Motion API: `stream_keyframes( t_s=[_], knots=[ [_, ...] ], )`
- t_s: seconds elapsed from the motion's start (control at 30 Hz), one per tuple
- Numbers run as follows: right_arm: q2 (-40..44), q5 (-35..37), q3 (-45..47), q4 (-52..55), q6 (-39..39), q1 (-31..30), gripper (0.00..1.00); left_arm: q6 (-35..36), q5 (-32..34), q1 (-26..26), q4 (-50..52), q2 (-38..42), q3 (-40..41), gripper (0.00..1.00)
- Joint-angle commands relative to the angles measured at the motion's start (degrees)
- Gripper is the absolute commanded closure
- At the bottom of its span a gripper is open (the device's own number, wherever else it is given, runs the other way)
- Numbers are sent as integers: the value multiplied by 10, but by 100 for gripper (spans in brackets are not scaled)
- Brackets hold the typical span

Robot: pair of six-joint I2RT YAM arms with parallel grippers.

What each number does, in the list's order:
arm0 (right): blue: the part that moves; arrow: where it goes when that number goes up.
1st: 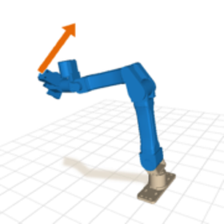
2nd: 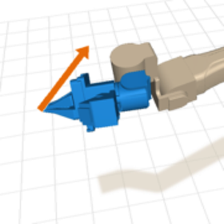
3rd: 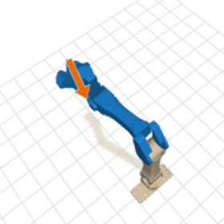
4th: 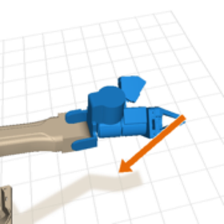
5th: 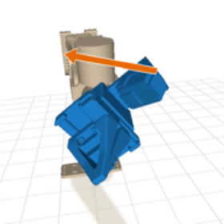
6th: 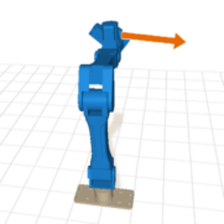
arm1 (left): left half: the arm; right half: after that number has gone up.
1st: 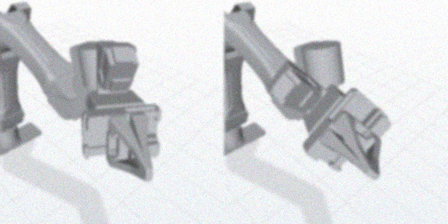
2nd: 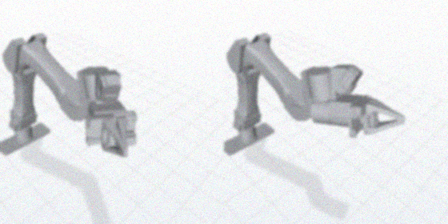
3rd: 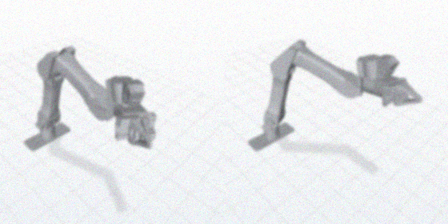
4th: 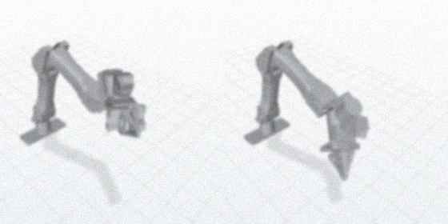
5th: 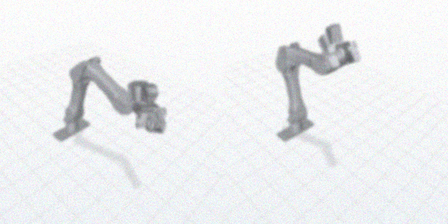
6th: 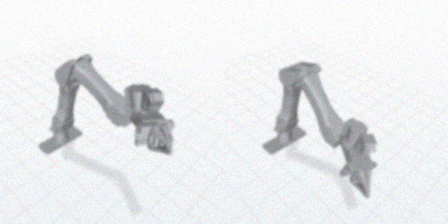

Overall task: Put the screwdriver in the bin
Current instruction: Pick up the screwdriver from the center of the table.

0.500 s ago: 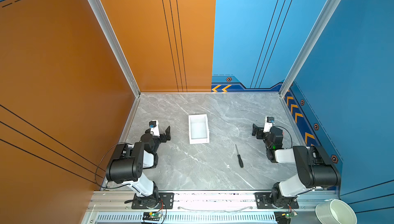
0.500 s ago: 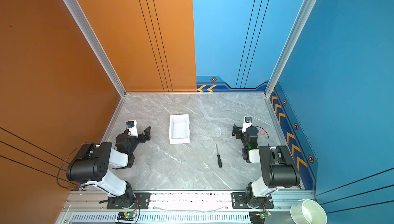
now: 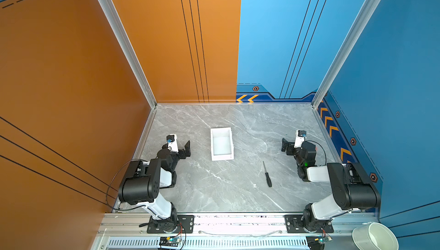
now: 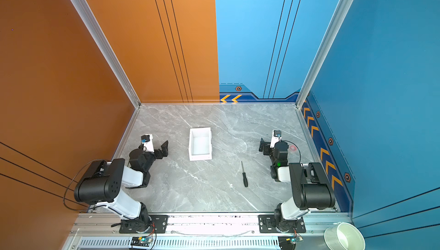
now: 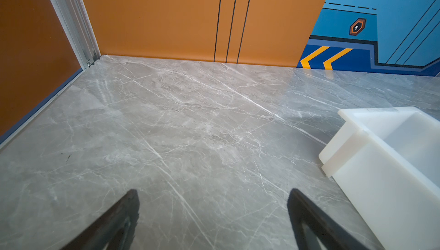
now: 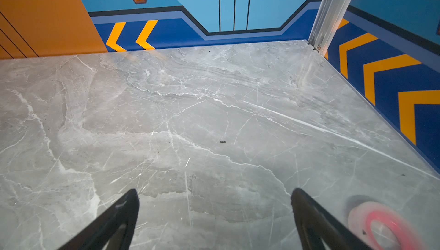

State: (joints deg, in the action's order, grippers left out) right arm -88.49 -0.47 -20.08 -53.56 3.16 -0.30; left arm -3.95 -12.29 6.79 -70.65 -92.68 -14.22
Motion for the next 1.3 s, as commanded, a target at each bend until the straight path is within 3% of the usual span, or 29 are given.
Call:
stream_keyframes(
  t_s=[0.0, 0.63, 0.8, 1.13, 1.27],
  knots=[
    [-2, -6, -8, 2, -6, 2, 0, 9, -13, 0, 20, 12, -12, 2],
    [-3, -6, -8, 2, -5, 2, 0, 13, -20, -2, 35, 12, -20, 2],
    [-3, -5, -8, 2, -6, 3, 0, 27, -26, -11, 82, 17, -41, 2],
    [6, 89, -21, 33, 9, -12, 0, 35, -49, -10, 86, 30, -36, 2],
    [53, 128, -62, 147, 19, -14, 0, 32, -39, -10, 82, 41, -27, 2]
  ],
)
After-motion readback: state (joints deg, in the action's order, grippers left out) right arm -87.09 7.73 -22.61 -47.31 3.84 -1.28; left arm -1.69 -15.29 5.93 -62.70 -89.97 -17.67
